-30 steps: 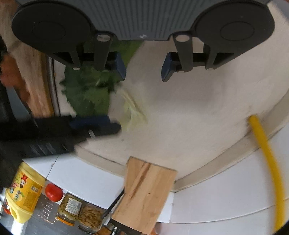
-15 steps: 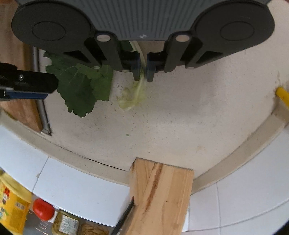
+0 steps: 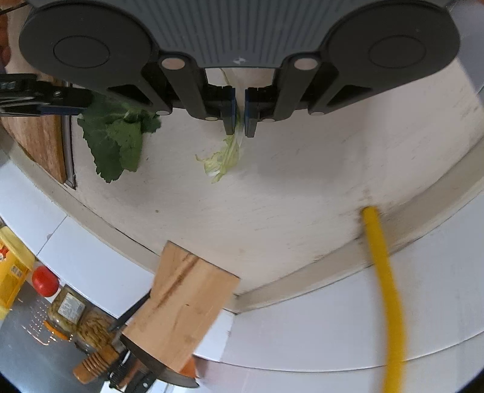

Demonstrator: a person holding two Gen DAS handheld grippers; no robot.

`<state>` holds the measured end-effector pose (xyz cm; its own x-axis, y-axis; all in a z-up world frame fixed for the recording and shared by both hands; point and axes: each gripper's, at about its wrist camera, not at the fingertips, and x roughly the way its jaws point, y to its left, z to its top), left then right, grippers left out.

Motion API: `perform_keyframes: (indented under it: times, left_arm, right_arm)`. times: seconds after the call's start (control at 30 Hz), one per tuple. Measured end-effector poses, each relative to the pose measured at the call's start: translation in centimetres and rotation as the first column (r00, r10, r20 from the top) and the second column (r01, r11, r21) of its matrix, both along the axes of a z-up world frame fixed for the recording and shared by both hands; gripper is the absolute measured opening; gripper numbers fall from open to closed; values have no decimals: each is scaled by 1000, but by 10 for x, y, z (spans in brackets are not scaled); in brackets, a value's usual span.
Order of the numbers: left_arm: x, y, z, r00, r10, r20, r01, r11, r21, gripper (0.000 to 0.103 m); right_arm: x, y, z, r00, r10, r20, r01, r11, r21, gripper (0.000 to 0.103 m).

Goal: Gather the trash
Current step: 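Grasp the pale cabbage stalk with the left tool while the right tool grasps the dark green leaves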

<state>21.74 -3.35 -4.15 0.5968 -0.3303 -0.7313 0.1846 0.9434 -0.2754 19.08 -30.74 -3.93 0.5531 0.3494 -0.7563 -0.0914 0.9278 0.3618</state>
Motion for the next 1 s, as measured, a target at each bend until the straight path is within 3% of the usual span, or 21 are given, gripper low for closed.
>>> perform_keyframes:
  times: [0.13,0.2,0.23,0.33,0.4,0.47,0.53,0.6,0.67,0.7,0.77,0.8,0.9,1.0]
  left_arm:
    - [-13,9,-2,1000,17,-3,-17,1000,-26,2]
    - [-19,14,-4,1000,28,-9,-29,999,-36,2]
    - [-22,17,-4,999,36,-12,-37,999,-39,2]
    - [-28,25,-4,998,64,-19,-65,997,-48,2]
    - [-33,32,-2,997,80,-12,-80,995,-57,2]
    - [-37,37,-1,996,93,-7,-94,994,-65,2]
    - [-39,42,-1,994,111,-7,-112,991,-77,2]
    - [-39,44,-2,993,117,-5,-117,989,-86,2]
    - [-39,42,-3,994,113,-5,-113,990,-88,2]
    - [-39,41,-3,994,109,-6,-109,990,-87,2]
    - [-39,38,-4,995,99,-7,-99,991,-88,2]
    - [-40,37,-4,995,97,-9,-97,991,-87,2]
    - [-41,35,-6,996,89,-20,-91,992,-87,2]
    - [-41,36,-8,996,88,-26,-90,993,-81,2]
  right_arm:
    - [2,22,-7,999,27,-22,-27,999,-28,64]
    - [11,35,-10,997,68,-40,-68,998,1,54]
    - [19,40,-13,995,85,-58,-83,996,36,47]
    - [58,53,-19,985,137,-100,-123,983,135,47]
    - [85,53,-23,984,125,-127,-91,965,245,47]
    - [98,52,-23,983,141,-115,-95,938,334,47]
    - [102,49,-13,989,126,-82,-88,928,363,49]
    - [97,48,0,991,128,-42,-110,948,299,57]
    - [82,53,11,986,166,29,-168,979,111,58]
    - [73,60,16,974,219,62,-218,976,-26,61]
    - [58,75,16,940,334,78,-304,916,-261,67]
    - [52,79,15,921,382,74,-338,880,-333,67]
    - [47,91,6,868,496,29,-437,790,-430,71]
    - [58,101,-6,827,562,-23,-504,723,-473,78]
